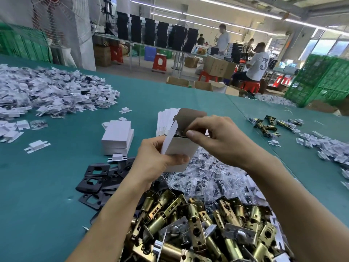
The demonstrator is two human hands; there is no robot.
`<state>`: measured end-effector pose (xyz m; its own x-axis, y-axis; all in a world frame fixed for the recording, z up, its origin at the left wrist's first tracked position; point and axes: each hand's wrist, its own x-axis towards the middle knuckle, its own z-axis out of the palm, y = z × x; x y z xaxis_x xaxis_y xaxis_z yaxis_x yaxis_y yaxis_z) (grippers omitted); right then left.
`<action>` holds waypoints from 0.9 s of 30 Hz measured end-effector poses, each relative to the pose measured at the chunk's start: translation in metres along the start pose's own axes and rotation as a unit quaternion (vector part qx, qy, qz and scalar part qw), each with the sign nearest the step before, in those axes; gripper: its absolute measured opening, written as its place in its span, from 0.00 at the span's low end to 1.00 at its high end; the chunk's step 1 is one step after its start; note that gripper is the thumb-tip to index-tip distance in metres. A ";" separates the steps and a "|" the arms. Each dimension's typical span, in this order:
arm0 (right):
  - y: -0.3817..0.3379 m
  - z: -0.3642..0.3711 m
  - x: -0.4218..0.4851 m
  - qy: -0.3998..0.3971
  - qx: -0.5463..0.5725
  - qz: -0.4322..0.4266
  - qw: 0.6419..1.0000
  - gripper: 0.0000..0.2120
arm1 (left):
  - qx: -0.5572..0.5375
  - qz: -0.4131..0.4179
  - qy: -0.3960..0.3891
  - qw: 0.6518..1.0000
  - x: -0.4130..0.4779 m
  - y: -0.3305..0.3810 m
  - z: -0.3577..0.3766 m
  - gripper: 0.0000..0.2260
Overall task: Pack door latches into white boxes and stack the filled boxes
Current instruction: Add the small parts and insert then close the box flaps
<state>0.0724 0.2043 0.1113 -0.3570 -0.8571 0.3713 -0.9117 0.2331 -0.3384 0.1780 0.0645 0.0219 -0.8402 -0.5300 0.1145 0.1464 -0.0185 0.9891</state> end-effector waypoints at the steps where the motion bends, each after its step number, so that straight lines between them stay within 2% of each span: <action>1: 0.001 -0.002 0.000 -0.008 0.002 0.002 1.000 0.05 | 0.003 0.002 -0.003 1.000 0.000 0.001 0.000 0.16; 4: 0.001 -0.007 -0.001 -0.037 0.006 0.002 0.999 0.07 | 0.013 0.003 -0.011 1.000 0.000 0.001 -0.002 0.15; 7: 0.000 -0.009 -0.004 -0.065 -0.039 -0.024 0.997 0.08 | 0.011 0.000 -0.014 1.000 -0.001 0.001 -0.001 0.15; 13: 0.000 -0.005 -0.011 -0.007 0.122 0.000 0.992 0.04 | -0.002 0.010 -0.052 0.999 -0.002 0.003 0.001 0.15; 18: 0.001 -0.015 -0.011 0.040 0.164 0.009 0.986 0.06 | 0.021 0.016 -0.047 0.999 -0.002 0.003 -0.001 0.17; 22: 0.004 -0.025 -0.014 0.003 0.063 -0.005 0.998 0.09 | 0.023 0.012 -0.038 0.999 -0.002 0.002 -0.001 0.18; 27: -0.006 -0.028 -0.012 -0.096 -0.057 0.005 0.994 0.10 | 0.036 0.005 -0.037 0.999 -0.002 0.001 0.000 0.25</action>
<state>0.0767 0.2263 0.1335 -0.3302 -0.9241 0.1926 -0.9294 0.2825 -0.2376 0.1801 0.0654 0.0222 -0.8757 -0.4654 0.1287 0.1194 0.0495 0.9916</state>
